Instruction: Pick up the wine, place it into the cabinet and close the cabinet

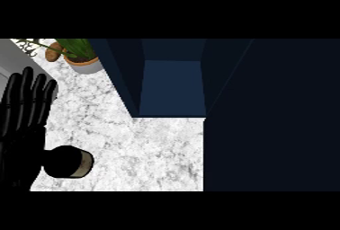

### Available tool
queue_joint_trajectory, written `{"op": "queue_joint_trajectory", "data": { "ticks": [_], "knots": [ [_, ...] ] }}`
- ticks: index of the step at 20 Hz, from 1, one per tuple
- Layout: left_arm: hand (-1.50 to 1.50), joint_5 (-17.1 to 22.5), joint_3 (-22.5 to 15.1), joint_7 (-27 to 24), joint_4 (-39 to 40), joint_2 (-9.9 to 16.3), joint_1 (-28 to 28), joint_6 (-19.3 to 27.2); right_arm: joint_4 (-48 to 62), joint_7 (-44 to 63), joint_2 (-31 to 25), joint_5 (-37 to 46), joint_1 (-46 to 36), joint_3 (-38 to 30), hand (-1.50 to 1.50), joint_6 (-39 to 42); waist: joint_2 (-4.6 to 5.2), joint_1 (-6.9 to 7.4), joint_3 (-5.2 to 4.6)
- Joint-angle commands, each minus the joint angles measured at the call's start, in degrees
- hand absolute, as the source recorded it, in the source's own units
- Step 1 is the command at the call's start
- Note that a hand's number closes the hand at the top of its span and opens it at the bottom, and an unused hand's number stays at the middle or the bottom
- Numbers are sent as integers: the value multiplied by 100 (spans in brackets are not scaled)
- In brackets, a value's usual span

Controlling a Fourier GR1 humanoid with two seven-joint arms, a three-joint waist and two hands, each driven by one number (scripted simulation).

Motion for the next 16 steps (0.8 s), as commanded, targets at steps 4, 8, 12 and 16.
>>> {"op": "queue_joint_trajectory", "data": {
  "ticks": [4, 8, 12, 16],
  "knots": [
    [-150, -341, 49, -526, -363, 102, 476, -32, -353, 69, 71, 235, 461, 287, -150, 6, 0, 83, 268],
    [-150, 830, -281, -420, -366, -350, 1200, -44, -881, 732, -91, -738, 915, 782, -150, 785, -31, 89, 258],
    [-150, 667, -840, 512, -1672, -361, 1557, 345, -1590, 1202, -156, -886, 1204, 966, -150, 794, -20, 82, 271],
    [-150, 22, -1543, 562, -1736, -366, 1512, 795, -1724, 1323, -89, -1071, 1132, 802, -150, 733, 1, 72, 270]
  ]
}}
